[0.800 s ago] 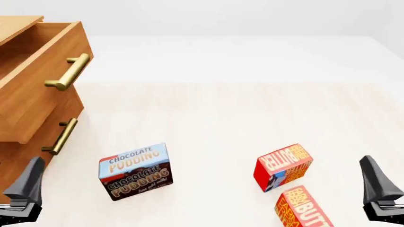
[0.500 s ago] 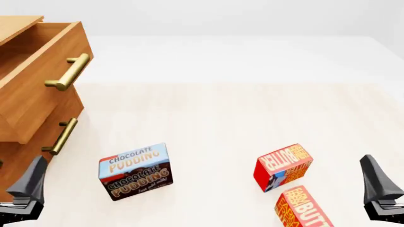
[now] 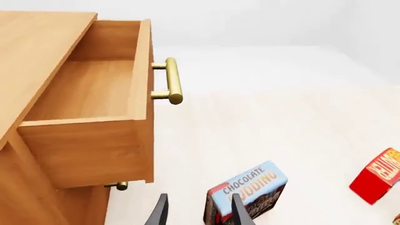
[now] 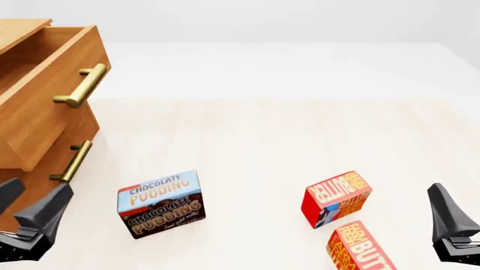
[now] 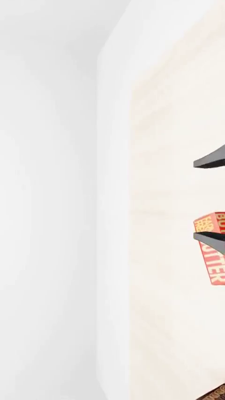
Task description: Put the bowl in the top drawer of the cabinet.
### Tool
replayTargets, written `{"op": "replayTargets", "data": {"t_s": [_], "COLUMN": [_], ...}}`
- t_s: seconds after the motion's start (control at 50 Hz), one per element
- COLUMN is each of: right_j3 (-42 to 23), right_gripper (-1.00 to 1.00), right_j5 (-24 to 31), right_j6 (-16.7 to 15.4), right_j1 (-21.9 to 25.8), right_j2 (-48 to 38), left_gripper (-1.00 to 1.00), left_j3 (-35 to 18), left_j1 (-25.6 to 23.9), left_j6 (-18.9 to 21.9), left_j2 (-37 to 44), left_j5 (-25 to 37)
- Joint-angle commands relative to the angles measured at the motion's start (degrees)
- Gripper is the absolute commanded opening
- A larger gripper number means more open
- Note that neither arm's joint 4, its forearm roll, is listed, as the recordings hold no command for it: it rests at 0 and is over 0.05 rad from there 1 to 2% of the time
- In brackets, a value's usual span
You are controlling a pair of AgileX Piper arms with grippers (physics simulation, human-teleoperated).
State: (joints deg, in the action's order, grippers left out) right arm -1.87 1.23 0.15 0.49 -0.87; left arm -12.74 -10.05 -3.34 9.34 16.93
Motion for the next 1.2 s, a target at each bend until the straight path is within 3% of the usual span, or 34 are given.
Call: {"op": "replayTargets", "data": {"t_s": [0.02,0.22,0.34,0.56,0.82,1.02,1.2], "right_j3": [-0.2,-0.1,1.8,-0.3,1.7,1.7,-0.2], "right_gripper": [1.0,1.0,1.0,1.0,1.0,1.0,1.0], "right_j5": [0.6,0.0,-0.7,0.1,-1.1,-1.1,0.4], "right_j6": [-0.1,-0.5,-1.0,-0.7,-1.3,-1.6,-1.9], "right_j1": [0.2,0.2,0.1,0.0,0.1,-0.1,-0.1], "right_j2": [0.3,-0.3,0.8,-0.2,0.8,0.8,0.3], "left_gripper": [1.0,1.0,1.0,1.0,1.0,1.0,1.0], "left_j3": [-6.4,-12.6,-11.3,-15.6,-14.7,-10.6,-10.3], "left_j1": [-6.9,-11.3,-15.0,-15.2,-16.8,-22.9,-28.2], "left_j6": [3.2,2.4,2.9,4.8,4.0,1.8,1.0], "left_j2": [0.6,2.5,4.2,4.8,4.9,7.8,12.9], "left_j5": [11.4,20.0,21.8,24.7,25.3,23.7,20.5]}}
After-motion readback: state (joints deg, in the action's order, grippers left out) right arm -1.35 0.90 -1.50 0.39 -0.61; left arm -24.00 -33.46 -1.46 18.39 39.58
